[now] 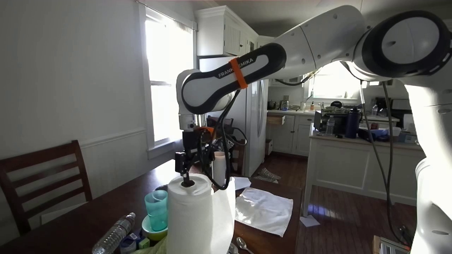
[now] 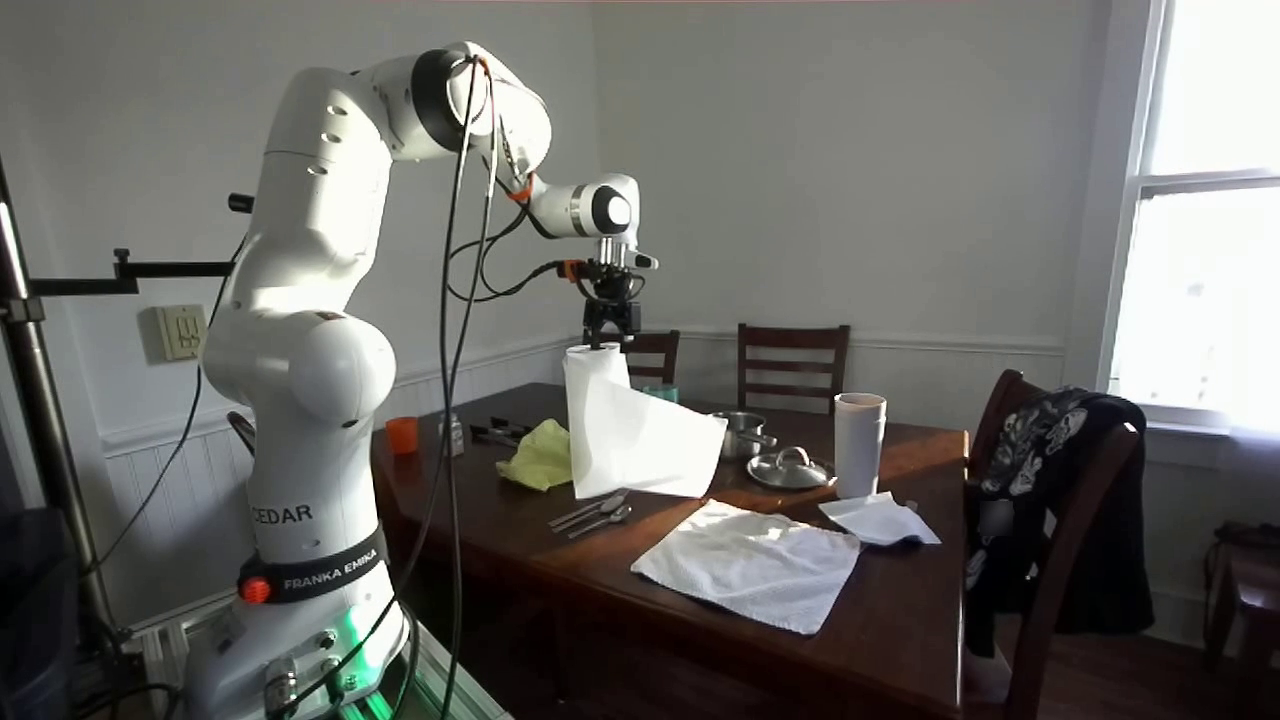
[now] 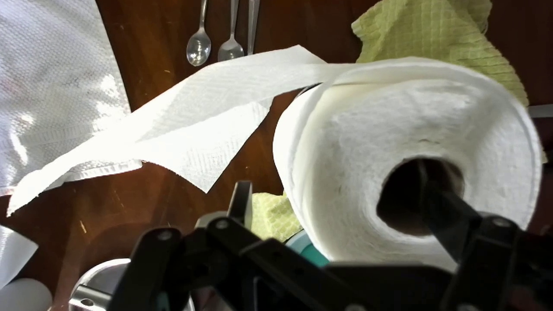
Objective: Take the paper towel roll off its holder and place it on the table
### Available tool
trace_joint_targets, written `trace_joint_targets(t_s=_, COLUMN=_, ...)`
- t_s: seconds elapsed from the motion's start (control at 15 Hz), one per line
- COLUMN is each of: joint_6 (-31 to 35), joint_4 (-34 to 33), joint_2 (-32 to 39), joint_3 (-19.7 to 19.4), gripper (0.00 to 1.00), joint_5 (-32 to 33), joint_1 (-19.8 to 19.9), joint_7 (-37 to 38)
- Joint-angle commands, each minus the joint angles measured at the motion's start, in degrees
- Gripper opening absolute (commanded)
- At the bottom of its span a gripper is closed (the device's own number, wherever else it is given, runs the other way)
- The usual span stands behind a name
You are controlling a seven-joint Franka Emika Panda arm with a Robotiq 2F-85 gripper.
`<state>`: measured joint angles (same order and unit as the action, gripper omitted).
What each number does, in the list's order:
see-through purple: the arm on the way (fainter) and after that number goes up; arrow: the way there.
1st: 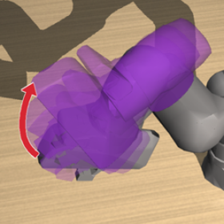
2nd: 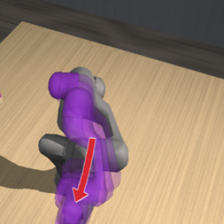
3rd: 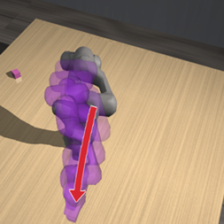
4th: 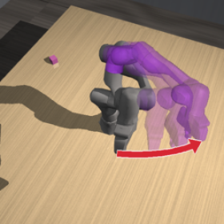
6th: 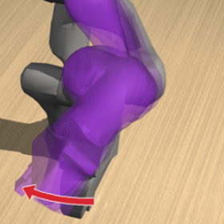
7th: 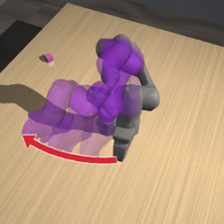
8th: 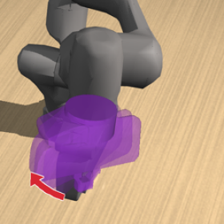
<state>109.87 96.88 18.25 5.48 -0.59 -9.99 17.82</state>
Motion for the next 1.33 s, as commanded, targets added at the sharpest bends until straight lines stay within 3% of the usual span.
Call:
trace_joint_targets(t_s=0.0, joint_6=2.0, joint_4=0.5, joint_2=0.4, joint_3=-0.6, gripper=0.75, joint_5=0.9, joint_1=-0.5, joint_7=2.1)
trace_joint_targets(t_s=0.07, joint_6=2.4, joint_4=0.5, joint_2=0.5, joint_3=-0.6, gripper=0.75, joint_5=0.7, joint_1=-0.5, joint_7=2.1)
trace_joint_targets(t_s=0.13, joint_6=2.5, joint_4=0.5, joint_2=0.7, joint_3=-0.7, gripper=0.68, joint_5=0.8, joint_1=-0.5, joint_7=2.3)
trace_joint_targets(t_s=0.73, joint_6=1.3, joint_4=-0.6, joint_2=1.2, joint_3=-0.4, gripper=0.04, joint_5=1.1, joint_1=-1.3, joint_7=1.9)
trace_joint_targets(t_s=1.0, joint_6=-4.0, joint_4=-2.1, joint_2=-1.0, joint_3=-0.1, gripper=0.02, joint_5=2.6, joint_1=-2.6, joint_7=2.8)
trace_joint_targets(t_s=1.27, joint_6=-13.9, joint_4=-8.3, joint_2=-3.2, joint_3=0.8, gripper=0.03, joint_5=5.7, joint_1=-4.6, joint_7=2.9)
